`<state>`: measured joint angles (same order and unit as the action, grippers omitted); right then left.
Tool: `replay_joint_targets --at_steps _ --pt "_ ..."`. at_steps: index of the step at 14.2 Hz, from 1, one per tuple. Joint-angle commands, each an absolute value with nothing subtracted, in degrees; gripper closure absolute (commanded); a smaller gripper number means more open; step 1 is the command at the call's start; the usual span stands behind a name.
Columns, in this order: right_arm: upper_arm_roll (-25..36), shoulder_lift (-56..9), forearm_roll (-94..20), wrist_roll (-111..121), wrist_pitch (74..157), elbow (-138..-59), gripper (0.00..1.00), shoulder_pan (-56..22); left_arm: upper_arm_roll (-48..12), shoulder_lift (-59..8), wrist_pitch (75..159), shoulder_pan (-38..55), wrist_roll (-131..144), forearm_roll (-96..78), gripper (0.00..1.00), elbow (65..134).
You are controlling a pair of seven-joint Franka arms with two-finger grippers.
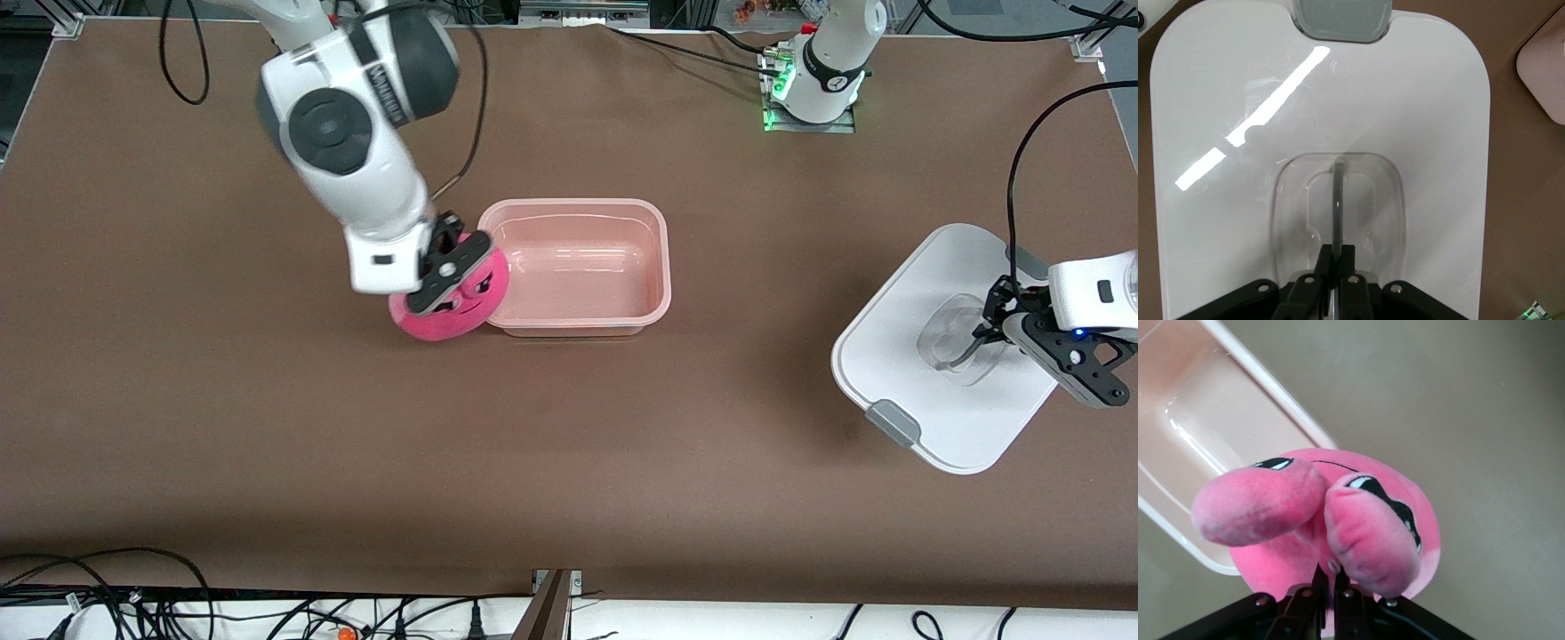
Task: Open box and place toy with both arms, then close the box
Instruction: 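Carry the pink toy over the open pink box with the right gripper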
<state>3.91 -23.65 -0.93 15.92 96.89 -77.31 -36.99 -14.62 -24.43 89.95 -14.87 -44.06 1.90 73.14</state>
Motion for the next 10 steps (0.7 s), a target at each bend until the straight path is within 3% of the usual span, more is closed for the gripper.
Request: replay_joint_targets --at_steps 1,10 --pt "4.48 -27.59 2.11 14.77 91.95 -69.53 1.00 -42.44 -15.20 -23.91 88.77 -15.29 -45.35 1.14 1.00 72.51" --pt "4.39 -31.11 6.42 16.69 90.53 -68.82 1.00 -50.71 -15.38 -23.99 88.77 -15.29 -45.35 0.88 1.00 72.51"
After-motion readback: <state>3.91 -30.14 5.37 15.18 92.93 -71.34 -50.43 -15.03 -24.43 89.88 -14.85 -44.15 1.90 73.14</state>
